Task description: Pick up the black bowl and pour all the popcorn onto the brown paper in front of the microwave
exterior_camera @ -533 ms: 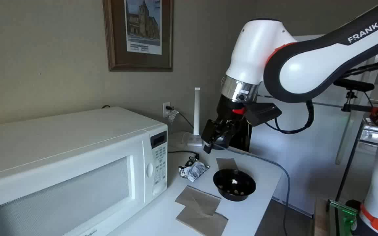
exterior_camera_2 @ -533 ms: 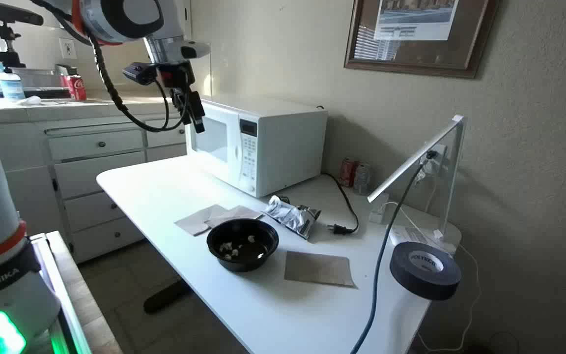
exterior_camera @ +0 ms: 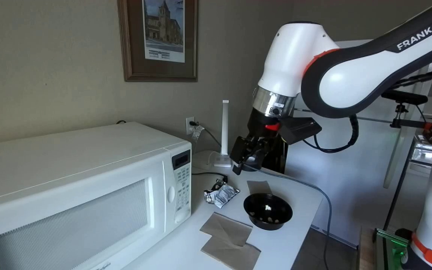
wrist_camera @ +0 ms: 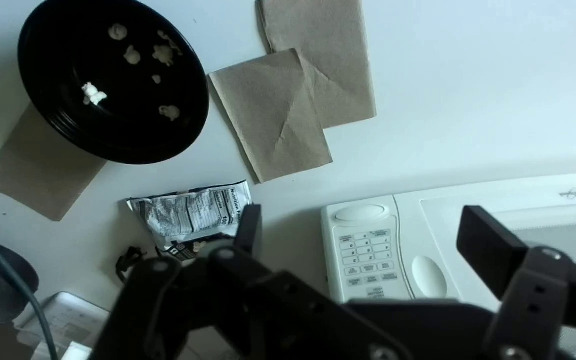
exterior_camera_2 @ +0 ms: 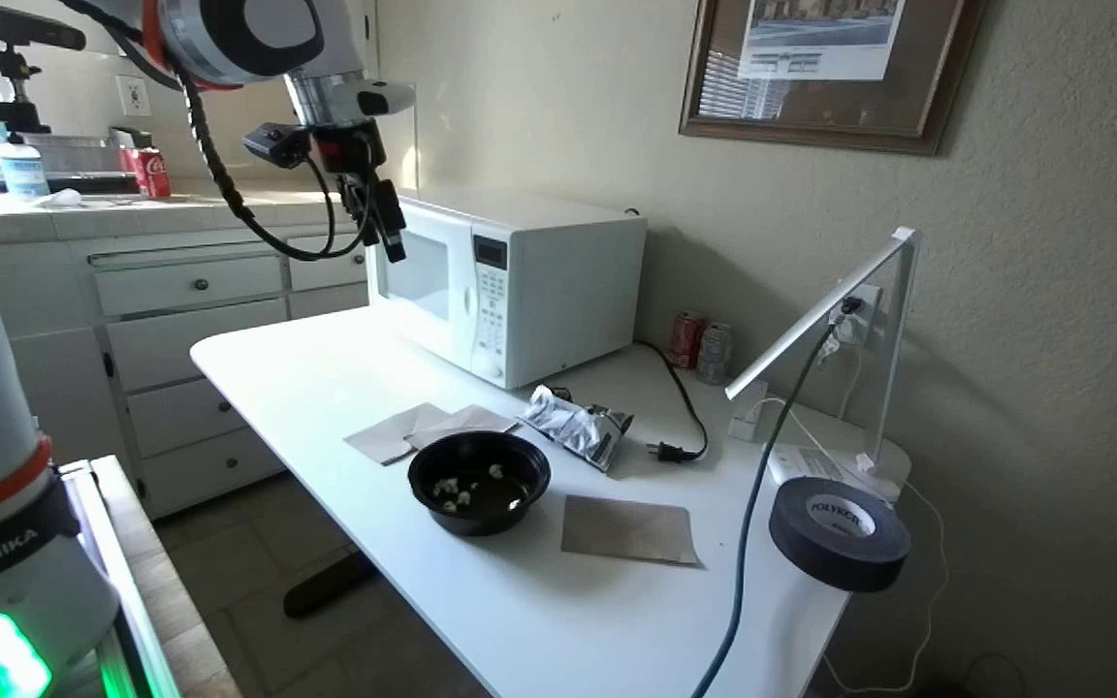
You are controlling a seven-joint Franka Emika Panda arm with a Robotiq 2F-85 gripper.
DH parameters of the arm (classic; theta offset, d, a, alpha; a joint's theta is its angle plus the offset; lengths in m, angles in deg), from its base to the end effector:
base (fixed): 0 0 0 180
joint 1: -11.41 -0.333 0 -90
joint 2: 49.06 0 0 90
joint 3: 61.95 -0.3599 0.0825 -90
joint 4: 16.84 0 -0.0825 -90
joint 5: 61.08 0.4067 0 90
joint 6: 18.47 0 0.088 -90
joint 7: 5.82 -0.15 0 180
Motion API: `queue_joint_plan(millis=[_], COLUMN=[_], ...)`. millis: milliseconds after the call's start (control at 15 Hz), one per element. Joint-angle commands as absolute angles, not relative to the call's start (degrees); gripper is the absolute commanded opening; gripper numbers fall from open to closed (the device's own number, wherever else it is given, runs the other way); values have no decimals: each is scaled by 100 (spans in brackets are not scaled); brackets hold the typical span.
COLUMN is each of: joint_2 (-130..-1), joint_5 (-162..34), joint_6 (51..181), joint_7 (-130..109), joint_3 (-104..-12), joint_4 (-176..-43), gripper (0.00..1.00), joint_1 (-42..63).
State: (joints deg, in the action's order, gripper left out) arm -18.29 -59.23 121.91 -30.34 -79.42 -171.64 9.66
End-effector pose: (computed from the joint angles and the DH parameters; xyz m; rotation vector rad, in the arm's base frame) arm 0.3778 0.1260 0.3970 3.0738 -0.2076 0.4570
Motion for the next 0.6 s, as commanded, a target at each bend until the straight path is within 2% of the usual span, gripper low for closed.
queue_joint_plan(millis=[0, 267, 533], joint_2=[-2382, -3027, -4027], joint_5=[-6761, -7968, -8571], joint_6=[12585, 12381, 11512], joint_7=[-4047, -5398, -6367], joint_3=[-8330, -8647, -8325], joint_4=[-17022, -16656, -15962], gripper=[100, 100, 100], joint_1=[1703, 2568, 2572])
